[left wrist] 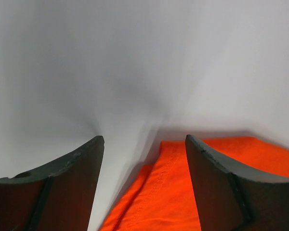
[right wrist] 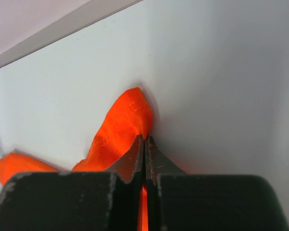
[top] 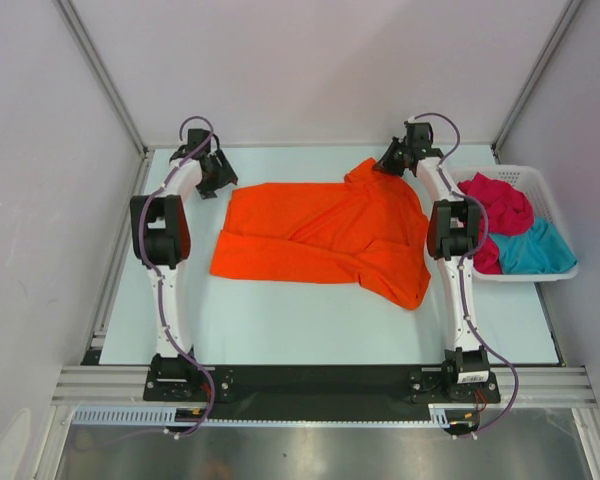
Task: Fold and stack the t-shirts
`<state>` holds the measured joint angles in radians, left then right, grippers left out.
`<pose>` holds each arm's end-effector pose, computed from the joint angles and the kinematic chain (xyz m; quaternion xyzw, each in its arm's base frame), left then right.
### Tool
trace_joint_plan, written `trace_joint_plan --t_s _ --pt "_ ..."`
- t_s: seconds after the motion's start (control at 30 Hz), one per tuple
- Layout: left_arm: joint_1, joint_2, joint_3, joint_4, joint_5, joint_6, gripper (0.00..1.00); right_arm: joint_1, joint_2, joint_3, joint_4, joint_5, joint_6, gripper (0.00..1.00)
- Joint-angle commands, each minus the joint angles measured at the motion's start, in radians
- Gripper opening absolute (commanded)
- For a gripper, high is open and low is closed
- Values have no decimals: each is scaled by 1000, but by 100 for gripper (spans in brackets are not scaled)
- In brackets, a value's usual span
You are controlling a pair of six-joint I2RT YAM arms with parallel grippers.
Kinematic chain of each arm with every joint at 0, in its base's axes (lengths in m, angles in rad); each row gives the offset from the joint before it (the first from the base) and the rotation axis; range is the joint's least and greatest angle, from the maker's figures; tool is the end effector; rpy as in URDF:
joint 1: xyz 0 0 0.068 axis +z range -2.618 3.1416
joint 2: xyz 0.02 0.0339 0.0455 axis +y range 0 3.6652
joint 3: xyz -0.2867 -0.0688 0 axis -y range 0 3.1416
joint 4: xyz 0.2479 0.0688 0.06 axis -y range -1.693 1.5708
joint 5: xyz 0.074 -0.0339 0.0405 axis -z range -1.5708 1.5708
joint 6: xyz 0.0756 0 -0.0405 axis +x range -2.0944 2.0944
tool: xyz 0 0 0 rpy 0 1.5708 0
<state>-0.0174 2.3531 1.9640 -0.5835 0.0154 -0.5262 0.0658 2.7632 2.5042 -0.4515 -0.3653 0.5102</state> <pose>0.5584 -0.0109 0.1547 -0.2383 0.9254 -0.0862 0.2819 0.6479 0.0698 0.1196 0.1231 0.8885 0.2748 0.3463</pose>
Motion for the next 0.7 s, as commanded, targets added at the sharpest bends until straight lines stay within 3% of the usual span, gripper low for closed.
trace_joint_plan --t_s 0.0,0.17,0.3,0.4,0.67 --pt "-7 15 64 51 57 -43 74 -4 -74 -30 -90 60 -62 0" --pt "-21 9 59 74 93 -77 68 -3 -83 -31 -102 65 -72 0" --pt "-45 24 68 88 119 -84 50 3 -83 -33 -105 66 -71 0" --pt "-67 43 75 90 132 -89 42 6 -82 -31 -105 68 -72 0" --pt "-79 58 70 71 111 -83 39 5 -93 -34 -122 80 -88 0"
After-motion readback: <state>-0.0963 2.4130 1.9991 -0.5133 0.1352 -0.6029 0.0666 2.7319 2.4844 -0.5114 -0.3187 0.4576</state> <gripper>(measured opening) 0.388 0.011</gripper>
